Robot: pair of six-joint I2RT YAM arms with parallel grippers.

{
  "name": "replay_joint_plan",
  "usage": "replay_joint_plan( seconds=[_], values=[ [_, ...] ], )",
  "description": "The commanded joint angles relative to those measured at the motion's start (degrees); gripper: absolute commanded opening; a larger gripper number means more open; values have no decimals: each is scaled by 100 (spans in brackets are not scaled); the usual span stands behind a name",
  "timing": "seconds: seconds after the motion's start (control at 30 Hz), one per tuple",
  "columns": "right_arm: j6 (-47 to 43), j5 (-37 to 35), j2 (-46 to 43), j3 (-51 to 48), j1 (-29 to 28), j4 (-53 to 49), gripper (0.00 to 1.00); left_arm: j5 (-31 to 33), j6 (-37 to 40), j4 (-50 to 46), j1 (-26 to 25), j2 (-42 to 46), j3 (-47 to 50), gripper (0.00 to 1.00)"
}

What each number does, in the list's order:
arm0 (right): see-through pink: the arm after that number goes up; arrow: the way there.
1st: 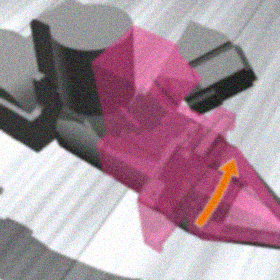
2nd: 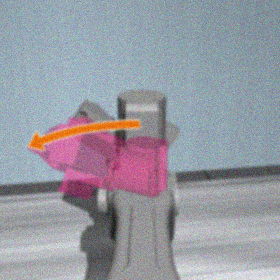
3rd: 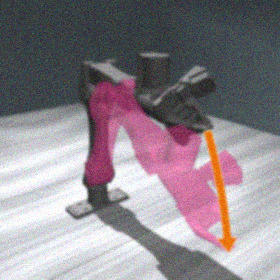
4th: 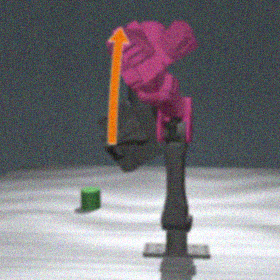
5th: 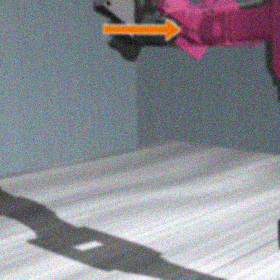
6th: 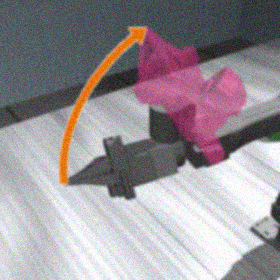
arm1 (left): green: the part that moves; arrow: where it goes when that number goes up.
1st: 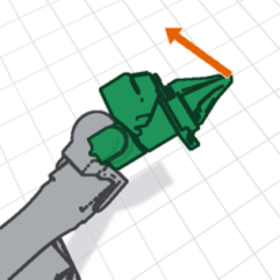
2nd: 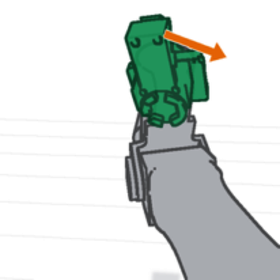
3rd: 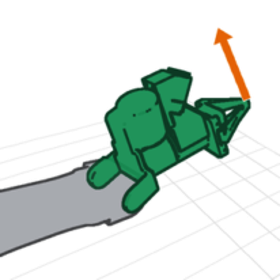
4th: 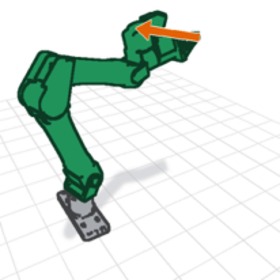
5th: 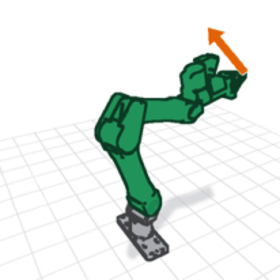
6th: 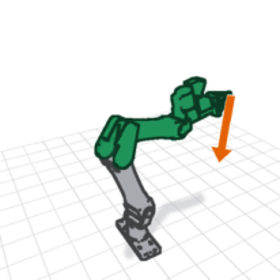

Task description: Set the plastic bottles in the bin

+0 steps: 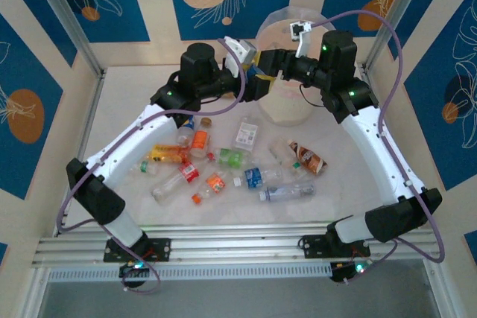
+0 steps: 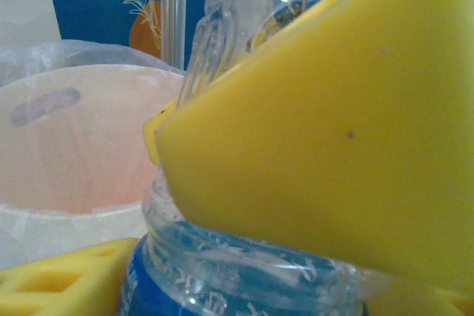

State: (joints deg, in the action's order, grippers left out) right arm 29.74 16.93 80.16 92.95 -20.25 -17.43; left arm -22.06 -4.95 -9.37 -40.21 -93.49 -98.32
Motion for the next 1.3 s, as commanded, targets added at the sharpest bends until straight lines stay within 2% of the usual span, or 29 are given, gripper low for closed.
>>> replay_joint_plan(
  seconds=[0.0, 0.1, 0.2, 0.4, 0.5, 0.53, 0.67, 0.87, 0.93, 1.07, 1.27],
  values=[
    [-244, -357, -12, 250, -5, -65, 50, 190, 117, 67, -58, 183, -118, 99],
    [-536, -780, -3, 476, 1, -234, 48, 650, 150, 117, -57, 484, 121, 100],
    [-952, -1524, 8, 750, 4, -402, 48, 1305, 168, 149, -40, 959, 546, 100],
    [-1763, -3286, 388, 1426, -47, -710, 46, 3092, 28, 212, 45, 2101, 1651, 100],
    [-2174, -4026, 742, 1740, -147, -665, 45, 4234, -438, -137, 177, 2500, 1965, 100],
    [-2305, -4249, 911, 1889, -182, -651, 44, 4357, -564, -306, 284, 2605, 2016, 99],
    [-2668, -4951, 1614, 2546, -301, -724, 43, 4534, -867, -875, 654, 2895, 2178, 99],
    [-3097, -5575, 2463, 3013, -499, -611, 43, 4591, -1188, -1637, 1124, 3005, 2392, 99],
    [-3498, -5892, 2618, 3026, -652, -321, 43, 4548, -1286, -1767, 1242, 3034, 2493, 100],
    [-3738, -6172, 2839, 3237, -812, -339, 43, 4370, -1399, -1788, 1431, 3117, 2730, 99],
    [-3374, -6607, 2765, 2764, -1025, -434, 43, 4256, -1447, -1770, 1564, 3169, 2899, 100]
  ],
)
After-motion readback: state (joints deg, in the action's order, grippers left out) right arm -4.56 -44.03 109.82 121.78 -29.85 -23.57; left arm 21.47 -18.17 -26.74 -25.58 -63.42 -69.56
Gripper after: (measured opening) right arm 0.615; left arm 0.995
